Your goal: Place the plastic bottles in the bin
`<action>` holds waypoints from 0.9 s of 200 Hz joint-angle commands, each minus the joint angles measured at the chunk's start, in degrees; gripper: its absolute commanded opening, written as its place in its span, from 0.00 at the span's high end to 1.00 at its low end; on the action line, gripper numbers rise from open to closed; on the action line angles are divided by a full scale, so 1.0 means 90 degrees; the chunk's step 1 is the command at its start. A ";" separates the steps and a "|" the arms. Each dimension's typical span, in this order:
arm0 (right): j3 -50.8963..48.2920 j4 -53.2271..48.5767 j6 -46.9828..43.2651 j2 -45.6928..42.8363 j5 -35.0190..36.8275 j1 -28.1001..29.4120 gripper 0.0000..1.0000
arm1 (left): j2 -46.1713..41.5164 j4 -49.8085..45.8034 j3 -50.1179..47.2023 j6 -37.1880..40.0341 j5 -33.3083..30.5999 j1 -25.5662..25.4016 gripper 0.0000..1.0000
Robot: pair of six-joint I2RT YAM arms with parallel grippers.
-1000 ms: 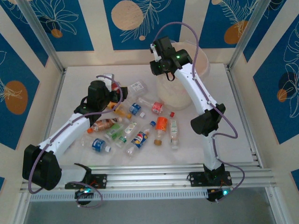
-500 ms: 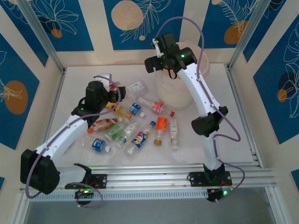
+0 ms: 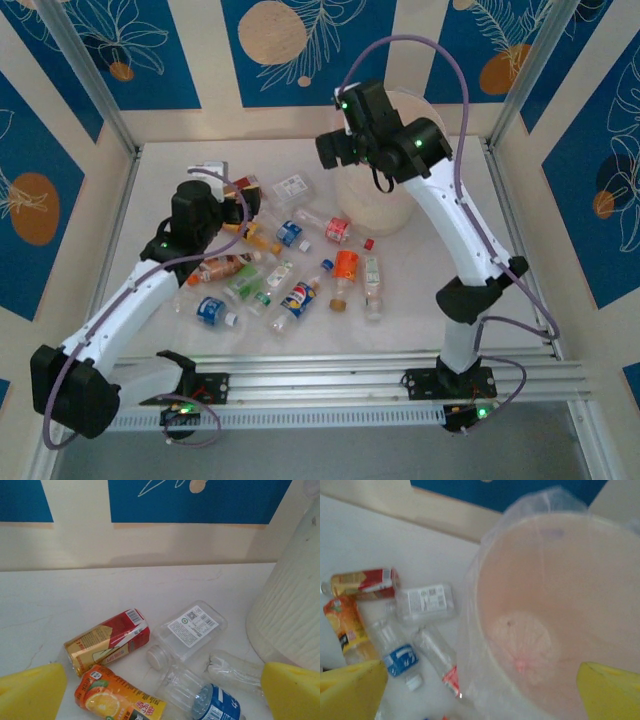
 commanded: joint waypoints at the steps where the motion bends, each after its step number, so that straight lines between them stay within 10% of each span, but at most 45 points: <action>1: -0.1163 -0.0164 0.0921 -0.0942 0.0433 0.0299 0.05 | -0.0274 -0.0230 -0.0096 -0.0189 -0.0270 0.0030 0.01; 87: -0.7636 0.0817 0.3777 -0.4292 -0.0898 0.0549 0.06 | -0.0693 -0.0683 -0.0343 -0.0405 -0.0510 0.0049 0.00; 180: -0.9335 0.3345 0.2802 -0.3481 -0.2210 -0.0568 0.11 | -0.0641 -0.0607 -0.0437 -0.0505 -0.0595 0.0047 0.00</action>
